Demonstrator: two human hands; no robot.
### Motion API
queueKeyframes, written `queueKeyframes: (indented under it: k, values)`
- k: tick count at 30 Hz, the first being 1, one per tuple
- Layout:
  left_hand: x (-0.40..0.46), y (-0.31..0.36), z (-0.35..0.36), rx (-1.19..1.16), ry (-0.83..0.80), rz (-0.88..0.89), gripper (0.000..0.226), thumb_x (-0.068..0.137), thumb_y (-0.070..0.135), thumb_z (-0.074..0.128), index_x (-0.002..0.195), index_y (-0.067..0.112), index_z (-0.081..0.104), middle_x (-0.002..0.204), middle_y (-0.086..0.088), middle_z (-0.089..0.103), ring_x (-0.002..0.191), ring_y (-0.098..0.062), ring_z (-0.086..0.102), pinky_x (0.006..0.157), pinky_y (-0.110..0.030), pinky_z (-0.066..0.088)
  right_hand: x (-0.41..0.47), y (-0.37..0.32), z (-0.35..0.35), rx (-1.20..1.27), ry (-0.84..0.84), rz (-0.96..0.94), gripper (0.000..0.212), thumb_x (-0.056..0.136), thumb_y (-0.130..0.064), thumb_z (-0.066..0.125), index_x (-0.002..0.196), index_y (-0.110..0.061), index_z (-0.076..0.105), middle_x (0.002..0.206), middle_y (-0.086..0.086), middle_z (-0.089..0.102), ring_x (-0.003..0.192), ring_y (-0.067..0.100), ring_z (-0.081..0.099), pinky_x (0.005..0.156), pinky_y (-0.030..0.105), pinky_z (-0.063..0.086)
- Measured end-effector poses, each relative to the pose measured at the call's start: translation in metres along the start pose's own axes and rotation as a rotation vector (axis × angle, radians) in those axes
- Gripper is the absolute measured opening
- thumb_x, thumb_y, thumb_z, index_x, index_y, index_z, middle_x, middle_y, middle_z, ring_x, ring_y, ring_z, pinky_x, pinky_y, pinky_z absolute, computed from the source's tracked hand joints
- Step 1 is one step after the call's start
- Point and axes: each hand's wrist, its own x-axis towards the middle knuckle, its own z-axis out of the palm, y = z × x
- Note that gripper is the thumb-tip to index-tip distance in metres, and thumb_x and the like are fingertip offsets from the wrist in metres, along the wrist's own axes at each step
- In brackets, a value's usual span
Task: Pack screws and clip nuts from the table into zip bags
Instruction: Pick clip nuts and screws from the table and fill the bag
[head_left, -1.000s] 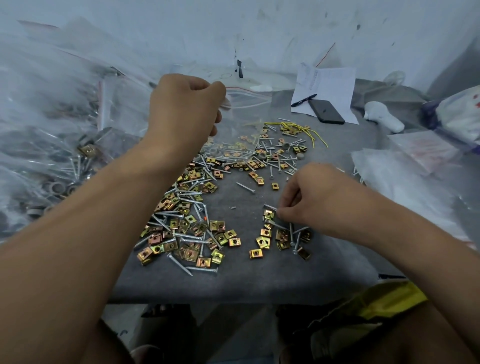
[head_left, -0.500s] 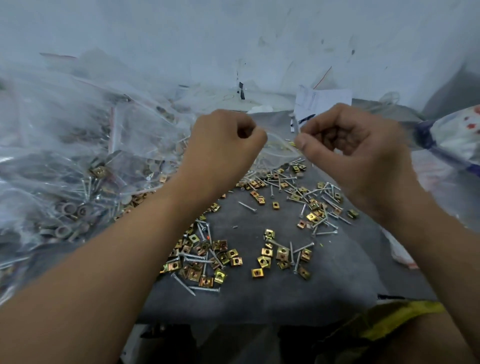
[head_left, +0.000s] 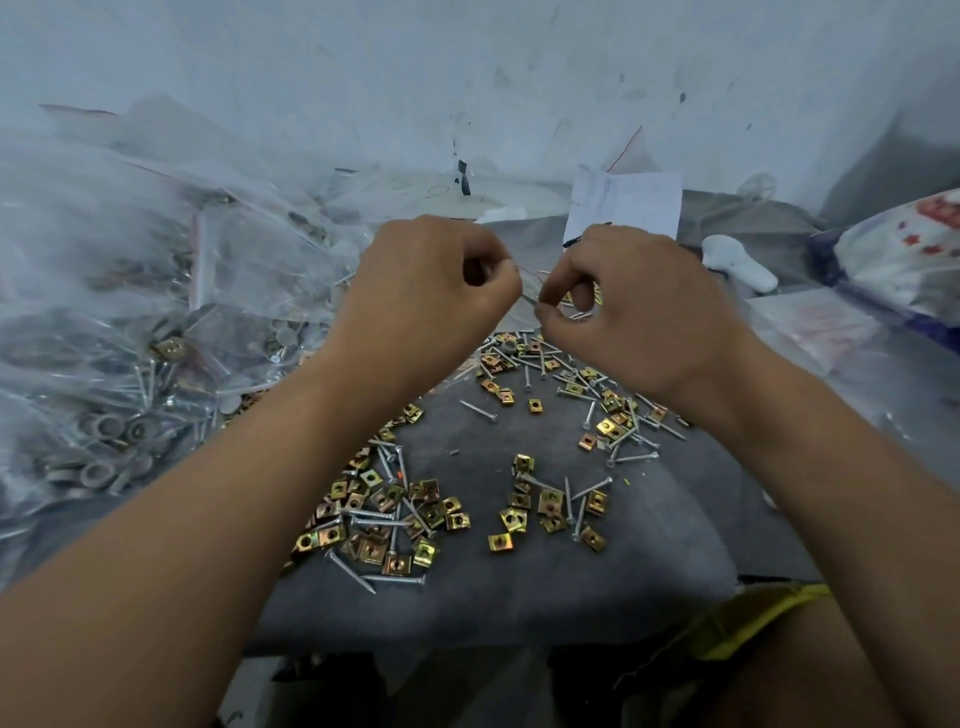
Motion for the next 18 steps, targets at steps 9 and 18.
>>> queueKeyframes:
  k: [9,18]
  values:
    - [0.0,0.001,-0.001,-0.045,0.007,-0.061,0.022,0.097,0.021,0.063,0.087,0.018,0.083,0.057,0.013,0.059,0.054,-0.001,0.052,0.055,-0.015,0.034,0.007,-0.019,-0.004,-0.299,0.073,-0.133,0.022,0.096,-0.038,0.067,0.102,-0.021,0.08,0.091,0.004,0.061,0.095,0.03,0.058,0.083,0.043,0.039]
    - [0.004,-0.012,-0.013,-0.336,0.159,-0.358,0.024,0.091,0.02,0.063,0.083,0.005,0.081,0.068,-0.022,0.065,0.057,-0.021,0.048,0.058,-0.033,0.043,0.002,-0.013,0.006,0.261,0.189,0.066,0.007,0.092,-0.032,0.075,0.089,-0.025,0.076,0.079,-0.006,0.06,0.068,-0.001,0.049,0.067,0.015,0.036]
